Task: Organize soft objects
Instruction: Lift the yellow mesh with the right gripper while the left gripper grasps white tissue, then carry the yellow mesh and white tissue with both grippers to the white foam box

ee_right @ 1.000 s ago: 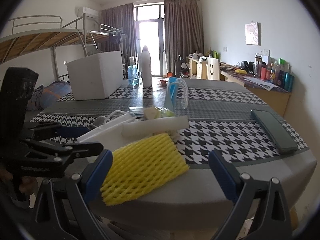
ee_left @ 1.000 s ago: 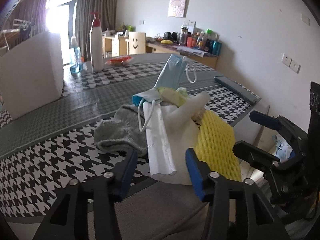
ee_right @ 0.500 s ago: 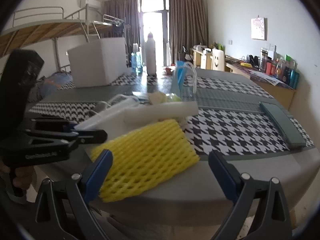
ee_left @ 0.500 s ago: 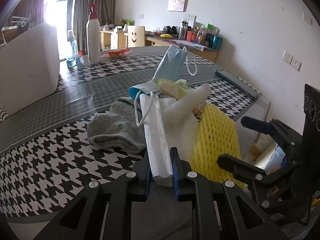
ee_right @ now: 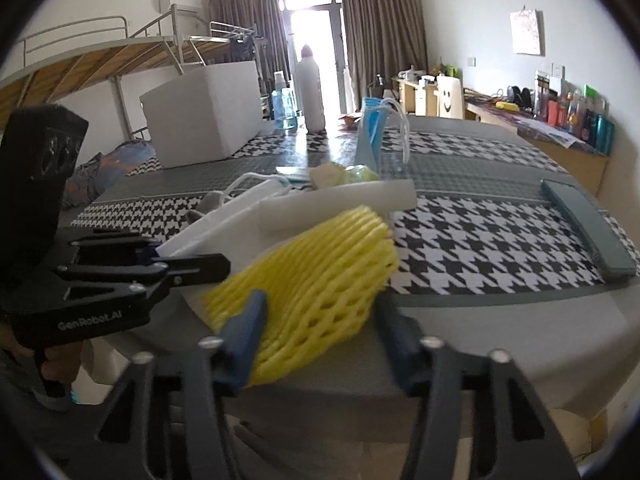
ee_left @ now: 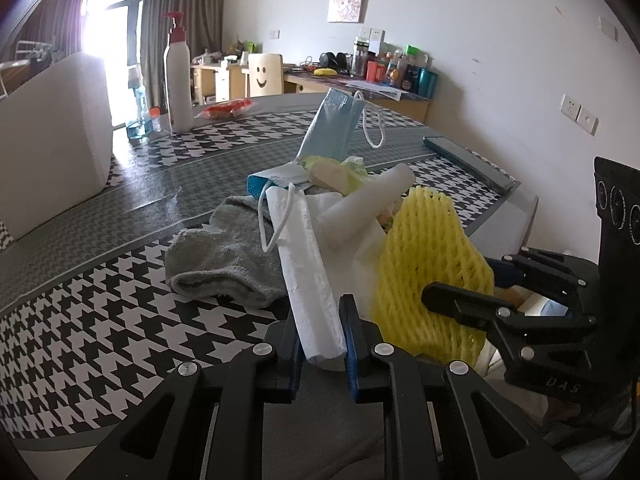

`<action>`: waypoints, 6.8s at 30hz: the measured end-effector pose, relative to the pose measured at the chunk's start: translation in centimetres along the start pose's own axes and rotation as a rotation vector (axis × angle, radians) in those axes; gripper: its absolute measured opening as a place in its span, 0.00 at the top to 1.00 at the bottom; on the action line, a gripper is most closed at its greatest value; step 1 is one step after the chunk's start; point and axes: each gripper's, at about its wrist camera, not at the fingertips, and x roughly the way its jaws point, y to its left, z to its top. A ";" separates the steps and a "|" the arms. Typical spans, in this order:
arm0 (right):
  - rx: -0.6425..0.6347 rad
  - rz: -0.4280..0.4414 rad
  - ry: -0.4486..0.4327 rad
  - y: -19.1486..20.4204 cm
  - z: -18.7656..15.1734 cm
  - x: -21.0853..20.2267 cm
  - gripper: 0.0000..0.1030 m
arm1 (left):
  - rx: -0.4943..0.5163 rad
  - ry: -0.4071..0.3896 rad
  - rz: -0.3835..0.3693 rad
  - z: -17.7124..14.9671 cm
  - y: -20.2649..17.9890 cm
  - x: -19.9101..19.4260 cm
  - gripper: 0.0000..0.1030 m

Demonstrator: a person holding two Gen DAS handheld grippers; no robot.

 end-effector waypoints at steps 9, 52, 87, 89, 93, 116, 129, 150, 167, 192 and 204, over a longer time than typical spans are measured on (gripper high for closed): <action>-0.008 -0.011 -0.036 -0.2 0.6 -1.5 0.77 | 0.002 -0.051 -0.009 0.6 0.3 -1.8 0.96; -0.075 -0.012 -0.171 2.0 5.2 -2.9 0.78 | -0.023 -0.279 0.185 2.7 3.5 -11.1 0.96; -0.090 0.022 -0.213 3.0 10.5 -0.8 0.78 | -0.095 -0.326 0.283 6.5 7.6 -11.0 0.96; -0.096 0.026 -0.212 3.2 10.9 -0.5 0.78 | -0.096 -0.330 0.285 6.7 7.8 -11.1 0.96; -0.095 0.032 -0.212 3.1 11.6 -0.1 0.78 | -0.101 -0.335 0.297 7.1 8.3 -11.3 0.96; -0.100 0.042 -0.245 3.7 15.4 0.5 0.78 | -0.097 -0.381 0.322 9.9 10.1 -12.6 0.96; -0.099 0.065 -0.245 4.3 17.9 1.5 0.78 | -0.106 -0.405 0.357 11.4 11.5 -13.3 0.96; -0.099 0.080 -0.271 6.0 22.9 2.0 0.78 | -0.115 -0.436 0.440 15.1 13.2 -13.8 0.96; -0.161 0.087 -0.285 7.5 25.8 2.9 0.78 | -0.152 -0.446 0.481 17.5 15.6 -14.4 0.96; -0.203 0.140 -0.176 10.6 29.4 8.4 0.78 | -0.250 -0.365 0.616 19.2 21.5 -11.6 0.96; -0.212 0.116 -0.140 11.2 30.0 10.6 0.78 | -0.290 -0.300 0.581 19.6 23.7 -9.7 0.96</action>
